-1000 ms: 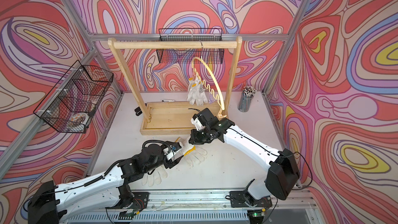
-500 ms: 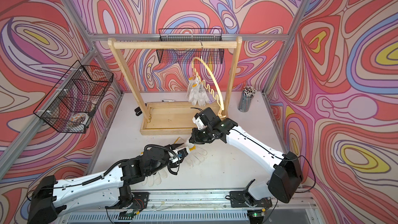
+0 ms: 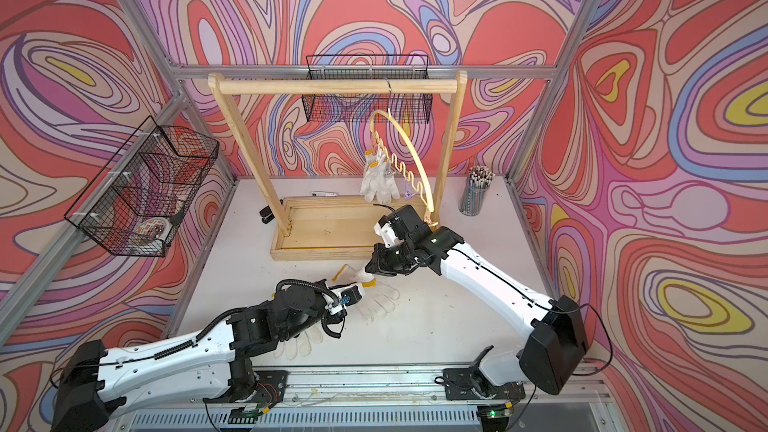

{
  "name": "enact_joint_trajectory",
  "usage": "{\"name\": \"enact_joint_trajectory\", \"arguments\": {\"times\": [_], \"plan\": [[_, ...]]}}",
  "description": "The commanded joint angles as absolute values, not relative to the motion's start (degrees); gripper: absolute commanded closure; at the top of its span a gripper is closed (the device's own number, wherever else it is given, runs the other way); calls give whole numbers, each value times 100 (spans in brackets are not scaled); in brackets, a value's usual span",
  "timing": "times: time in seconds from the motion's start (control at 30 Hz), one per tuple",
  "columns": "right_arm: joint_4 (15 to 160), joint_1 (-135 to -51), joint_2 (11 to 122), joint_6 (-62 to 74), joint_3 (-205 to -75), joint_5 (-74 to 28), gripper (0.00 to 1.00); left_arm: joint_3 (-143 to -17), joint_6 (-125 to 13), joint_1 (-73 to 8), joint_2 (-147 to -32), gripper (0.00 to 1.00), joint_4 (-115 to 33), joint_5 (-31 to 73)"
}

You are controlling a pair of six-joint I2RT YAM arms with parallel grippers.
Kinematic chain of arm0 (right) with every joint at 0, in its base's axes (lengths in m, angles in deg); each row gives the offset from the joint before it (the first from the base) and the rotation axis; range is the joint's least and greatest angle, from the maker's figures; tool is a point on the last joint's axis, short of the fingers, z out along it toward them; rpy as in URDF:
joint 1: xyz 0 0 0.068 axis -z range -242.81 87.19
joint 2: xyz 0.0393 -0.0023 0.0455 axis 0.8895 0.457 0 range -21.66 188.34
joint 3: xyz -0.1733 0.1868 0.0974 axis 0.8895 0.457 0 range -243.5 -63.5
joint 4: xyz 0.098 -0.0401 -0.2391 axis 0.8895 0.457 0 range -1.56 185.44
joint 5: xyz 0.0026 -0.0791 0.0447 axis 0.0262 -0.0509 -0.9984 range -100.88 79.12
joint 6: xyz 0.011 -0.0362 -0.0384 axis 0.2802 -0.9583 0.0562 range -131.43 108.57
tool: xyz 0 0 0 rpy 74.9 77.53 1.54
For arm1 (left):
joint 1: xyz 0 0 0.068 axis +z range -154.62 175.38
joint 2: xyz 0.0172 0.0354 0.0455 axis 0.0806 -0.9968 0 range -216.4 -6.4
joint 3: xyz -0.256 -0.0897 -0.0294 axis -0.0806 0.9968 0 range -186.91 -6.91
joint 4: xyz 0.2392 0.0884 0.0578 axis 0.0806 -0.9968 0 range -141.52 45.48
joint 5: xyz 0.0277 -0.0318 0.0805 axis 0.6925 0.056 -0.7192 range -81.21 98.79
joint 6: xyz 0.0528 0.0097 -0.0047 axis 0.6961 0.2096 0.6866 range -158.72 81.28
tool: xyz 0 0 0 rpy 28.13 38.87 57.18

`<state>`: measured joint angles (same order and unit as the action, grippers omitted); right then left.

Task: Clip the gloves onto a hanger to dry
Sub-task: Pick up the glove from the center of the board.

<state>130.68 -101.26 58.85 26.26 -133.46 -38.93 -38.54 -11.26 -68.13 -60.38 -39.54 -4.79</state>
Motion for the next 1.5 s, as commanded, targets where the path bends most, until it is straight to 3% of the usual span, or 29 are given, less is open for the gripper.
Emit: {"name": "enact_joint_trajectory", "arguments": {"times": [0.0, 0.17, 0.37, 0.5, 0.9, 1.2, 1.47], "plan": [[12932, -10082, 5790, 2648, -13230, -4068, 100, -4006, -1068, -6854, -5960, 90, -4016, -571], [12840, -10060, 5771, 2601, -13118, -4050, 100, -4072, -1106, -6852, -5999, 100, -3912, -606], [12692, -10059, 5386, 2283, -12871, -3480, 65, -4609, -1553, -6844, -6174, 100, -4458, -681], [12801, -10053, 5045, 1984, -12708, -2755, 60, -4956, -1914, -6699, -6131, 100, -5014, -436], [12197, -10052, 4087, 1013, -11712, -2065, 56, -6140, -2407, -5505, -5756, 100, -7158, 2233], [11358, -10060, 3170, 54, -11416, -3058, 56, -7169, -2165, -5156, -6417, 100, -7998, 3798], [11734, -10060, 2722, -134, -11329, -3273, 56, -7824, -2019, -4819, -7011, 100, -8317, 4588]]}}
